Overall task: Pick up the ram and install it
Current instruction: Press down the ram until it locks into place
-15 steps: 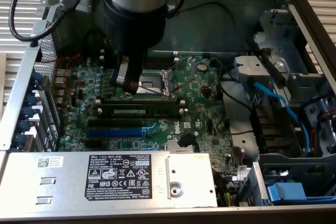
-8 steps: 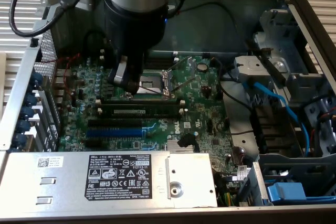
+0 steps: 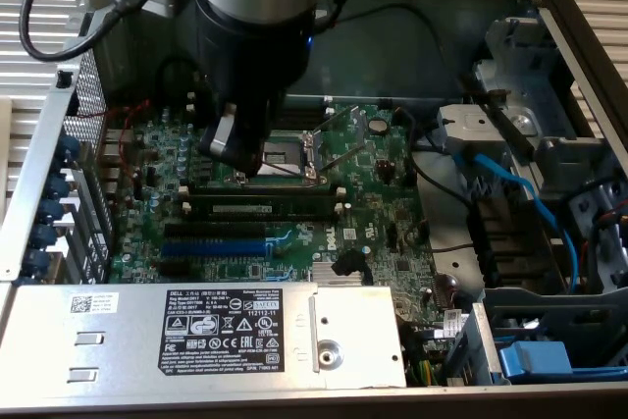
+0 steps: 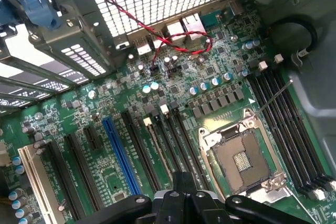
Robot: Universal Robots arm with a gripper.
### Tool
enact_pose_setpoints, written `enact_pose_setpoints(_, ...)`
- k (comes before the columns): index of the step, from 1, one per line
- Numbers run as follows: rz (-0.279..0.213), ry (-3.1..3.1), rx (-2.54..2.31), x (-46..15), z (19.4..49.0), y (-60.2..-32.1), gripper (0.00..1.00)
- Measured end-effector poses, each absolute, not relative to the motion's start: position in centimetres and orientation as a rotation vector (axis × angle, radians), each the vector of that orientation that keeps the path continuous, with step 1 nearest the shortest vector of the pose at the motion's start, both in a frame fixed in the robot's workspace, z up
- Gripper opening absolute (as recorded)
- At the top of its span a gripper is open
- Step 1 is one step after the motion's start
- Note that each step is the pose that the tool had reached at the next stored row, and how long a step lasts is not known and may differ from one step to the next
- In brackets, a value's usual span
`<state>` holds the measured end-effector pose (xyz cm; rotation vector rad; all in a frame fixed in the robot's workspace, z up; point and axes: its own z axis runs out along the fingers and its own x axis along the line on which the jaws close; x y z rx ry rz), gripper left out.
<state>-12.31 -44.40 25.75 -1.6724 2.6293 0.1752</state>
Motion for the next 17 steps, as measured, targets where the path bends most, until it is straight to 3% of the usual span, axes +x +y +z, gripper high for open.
enact_pose_setpoints(17, 0.171, 2.770, -1.403, -12.31, 25.58, -44.39, 0.10)
